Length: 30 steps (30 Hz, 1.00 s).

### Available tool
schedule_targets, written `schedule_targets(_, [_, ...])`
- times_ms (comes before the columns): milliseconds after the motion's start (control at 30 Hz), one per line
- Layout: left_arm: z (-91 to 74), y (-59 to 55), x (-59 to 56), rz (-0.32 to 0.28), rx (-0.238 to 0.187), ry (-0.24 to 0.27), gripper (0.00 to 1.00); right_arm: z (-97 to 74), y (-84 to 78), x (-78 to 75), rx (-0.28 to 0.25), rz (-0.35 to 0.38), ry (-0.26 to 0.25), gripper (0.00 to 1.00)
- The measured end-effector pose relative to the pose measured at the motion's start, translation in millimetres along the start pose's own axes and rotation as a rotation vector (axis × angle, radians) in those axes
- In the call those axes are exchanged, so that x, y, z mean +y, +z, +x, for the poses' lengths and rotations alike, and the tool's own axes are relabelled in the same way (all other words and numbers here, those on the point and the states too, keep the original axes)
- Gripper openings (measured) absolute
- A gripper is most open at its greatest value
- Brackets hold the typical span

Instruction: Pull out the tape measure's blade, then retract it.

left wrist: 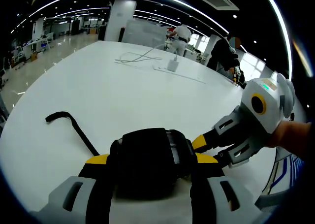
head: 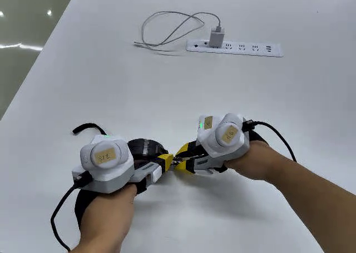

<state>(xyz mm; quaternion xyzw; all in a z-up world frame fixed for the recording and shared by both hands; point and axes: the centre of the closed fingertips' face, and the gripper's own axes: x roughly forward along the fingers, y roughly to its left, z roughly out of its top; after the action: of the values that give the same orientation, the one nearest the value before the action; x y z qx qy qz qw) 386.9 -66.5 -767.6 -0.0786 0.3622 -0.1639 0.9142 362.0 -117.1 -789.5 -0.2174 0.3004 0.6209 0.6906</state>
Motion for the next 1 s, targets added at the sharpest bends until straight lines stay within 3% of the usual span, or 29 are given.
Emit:
schedule_targets(300, [0.2,-0.6,-0.4,0.003,0.000,0.000,0.60,6.4,6.5,0.7,-0.020,0.002,-0.002,0.11])
schedule_targets(1000, [-1.0,-0.2,-1.6,0.016,-0.004,-0.016,0.62,3.7,7.3,1.2,-0.031,0.021,-0.011,0.15])
